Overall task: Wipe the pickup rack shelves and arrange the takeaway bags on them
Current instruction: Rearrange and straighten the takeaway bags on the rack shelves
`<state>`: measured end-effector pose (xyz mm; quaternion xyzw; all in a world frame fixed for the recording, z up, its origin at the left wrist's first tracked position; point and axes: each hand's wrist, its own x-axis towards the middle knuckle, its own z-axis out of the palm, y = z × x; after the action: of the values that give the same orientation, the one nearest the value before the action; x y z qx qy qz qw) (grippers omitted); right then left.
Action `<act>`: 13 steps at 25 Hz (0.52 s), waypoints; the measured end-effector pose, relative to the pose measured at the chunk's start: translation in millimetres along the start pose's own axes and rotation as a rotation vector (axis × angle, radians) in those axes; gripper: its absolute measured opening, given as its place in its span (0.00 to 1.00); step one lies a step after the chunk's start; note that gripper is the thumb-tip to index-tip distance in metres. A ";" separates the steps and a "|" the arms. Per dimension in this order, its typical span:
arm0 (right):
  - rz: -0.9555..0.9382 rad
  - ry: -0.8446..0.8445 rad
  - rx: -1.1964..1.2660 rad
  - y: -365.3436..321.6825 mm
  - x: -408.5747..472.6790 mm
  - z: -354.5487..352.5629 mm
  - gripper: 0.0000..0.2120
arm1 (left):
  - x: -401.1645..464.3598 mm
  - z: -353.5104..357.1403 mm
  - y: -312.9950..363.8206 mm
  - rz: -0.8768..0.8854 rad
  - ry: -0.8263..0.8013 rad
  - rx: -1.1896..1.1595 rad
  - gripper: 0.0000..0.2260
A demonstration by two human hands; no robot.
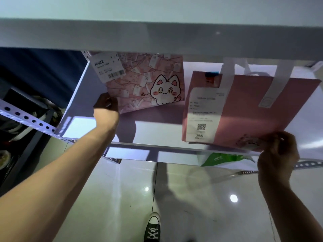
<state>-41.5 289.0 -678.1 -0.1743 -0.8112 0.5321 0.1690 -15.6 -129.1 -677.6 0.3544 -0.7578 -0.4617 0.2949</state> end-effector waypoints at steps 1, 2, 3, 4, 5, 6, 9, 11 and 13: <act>0.003 0.003 -0.011 3.1 2.0 -8.5 0.09 | -1.6 7.7 3.5 0.005 -0.001 0.011 0.09; 0.005 0.009 -0.025 6.5 3.8 -17.1 0.09 | -3.5 15.2 7.3 0.012 -0.001 0.032 0.08; 0.010 0.017 -0.043 9.7 5.5 -25.6 0.09 | -5.3 23.5 11.6 0.025 -0.002 0.063 0.08; 0.016 0.025 -0.061 12.6 7.3 -34.0 0.09 | -8.0 32.0 15.5 0.040 -0.007 0.094 0.07; 0.020 0.030 -0.077 15.0 8.6 -41.3 0.09 | -11.4 40.8 18.9 0.049 -0.015 0.113 0.07; 0.024 0.034 -0.089 16.5 9.2 -47.6 0.09 | -16.1 49.7 22.7 0.050 -0.023 0.116 0.06; 0.030 0.037 -0.105 17.5 7.2 -58.1 0.10 | -30.1 71.0 33.1 0.023 -0.070 0.080 0.06; 0.024 0.018 -0.097 16.2 3.3 -58.1 0.11 | -36.6 74.9 37.8 -0.021 -0.128 0.050 0.08; 0.019 -0.022 -0.071 15.3 -1.7 -54.3 0.11 | -49.4 65.6 42.5 -0.088 -0.189 -0.006 0.12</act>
<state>-13.5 337.7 -671.9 -0.1819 -0.8298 0.5063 0.1485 -49.2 -43.2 -671.2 0.3415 -0.7644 -0.5080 0.2026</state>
